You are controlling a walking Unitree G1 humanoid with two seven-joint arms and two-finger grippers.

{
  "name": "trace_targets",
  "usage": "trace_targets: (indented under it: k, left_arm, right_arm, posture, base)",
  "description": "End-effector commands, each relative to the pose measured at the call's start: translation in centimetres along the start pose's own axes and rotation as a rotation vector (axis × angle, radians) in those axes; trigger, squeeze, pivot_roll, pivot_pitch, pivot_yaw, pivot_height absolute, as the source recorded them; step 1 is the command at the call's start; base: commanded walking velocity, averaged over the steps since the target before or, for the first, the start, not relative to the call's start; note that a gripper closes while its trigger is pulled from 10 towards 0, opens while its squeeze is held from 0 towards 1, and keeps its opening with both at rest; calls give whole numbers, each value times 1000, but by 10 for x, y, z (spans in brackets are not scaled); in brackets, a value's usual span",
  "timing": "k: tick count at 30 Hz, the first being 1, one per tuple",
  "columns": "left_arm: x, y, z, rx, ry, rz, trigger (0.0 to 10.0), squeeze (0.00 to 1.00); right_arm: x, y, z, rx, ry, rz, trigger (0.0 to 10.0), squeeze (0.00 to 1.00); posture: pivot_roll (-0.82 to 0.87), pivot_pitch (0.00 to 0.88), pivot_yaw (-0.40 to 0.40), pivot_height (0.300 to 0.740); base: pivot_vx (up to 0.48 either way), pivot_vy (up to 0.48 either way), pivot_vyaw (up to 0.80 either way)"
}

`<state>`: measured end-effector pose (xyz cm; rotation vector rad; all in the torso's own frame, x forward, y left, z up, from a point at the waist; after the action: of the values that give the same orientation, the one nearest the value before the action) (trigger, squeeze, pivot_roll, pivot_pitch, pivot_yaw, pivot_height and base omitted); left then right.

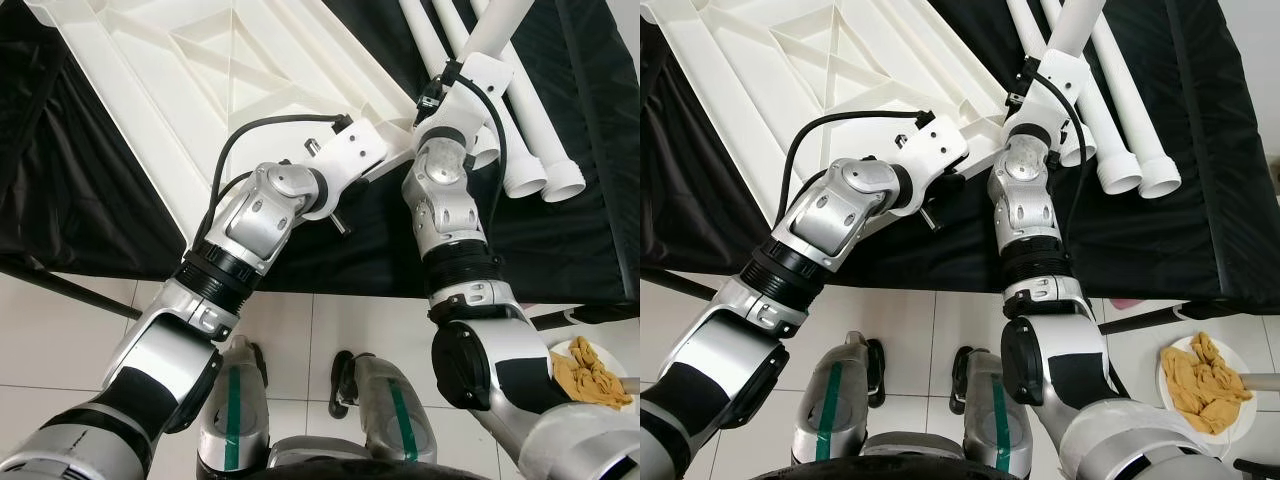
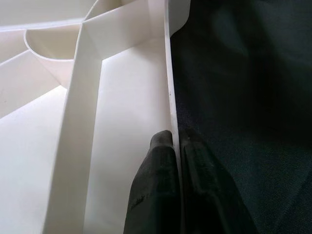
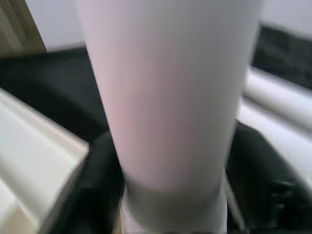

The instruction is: Building children table

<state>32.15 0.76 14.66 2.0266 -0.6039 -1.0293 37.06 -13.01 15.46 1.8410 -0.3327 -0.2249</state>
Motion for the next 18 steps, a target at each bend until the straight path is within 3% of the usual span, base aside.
trace_targets:
  k: [1, 3, 4, 13, 18]
  left_arm:
    - [-2, 12, 0, 24, 8, 58, 10000, 0]
    - [-1, 12, 0, 23, 8, 58, 10000, 0]
    - [-1, 12, 1, 23, 8, 58, 10000, 0]
    - [-1, 11, 1, 23, 8, 59, 10000, 0]
    - [-1, 9, 1, 31, 9, 53, 10000, 0]
  right_arm:
    - [-2, -11, 4, -6, 7, -57, 10000, 1000]
    - [-2, -11, 3, -1, 25, -62, 10000, 1000]
    - [-2, -11, 2, 13, 60, -66, 10000, 27]
    - [1, -5, 7, 37, 180, -52, 10000, 0]
    - [8, 9, 24, 3, 285, -10, 10000, 0]
  posture:
    - [60, 3, -41, 740]
    - [58, 2, -42, 740]
    - [57, 0, -42, 740]
    - [54, 0, -45, 740]
    - [51, 4, -49, 740]
  base:
    - [0, 0, 0]
    - [0, 0, 0]
    - [0, 0, 0]
    - [0, 0, 0]
    - [0, 0, 0]
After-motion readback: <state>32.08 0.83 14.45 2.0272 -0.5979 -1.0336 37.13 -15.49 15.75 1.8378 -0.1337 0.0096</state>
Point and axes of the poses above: a point about 5 cm out from each wrist's last joint towards the gripper, its own x axis pointing out of the wrist towards the gripper, its own y axis along the axis of the wrist's last joint, z = x × y, the point moved 1 cm from there along x, pointing out of the wrist towards the gripper, and after that the axes turned 10 degrees about x, right-handed, at the moved point
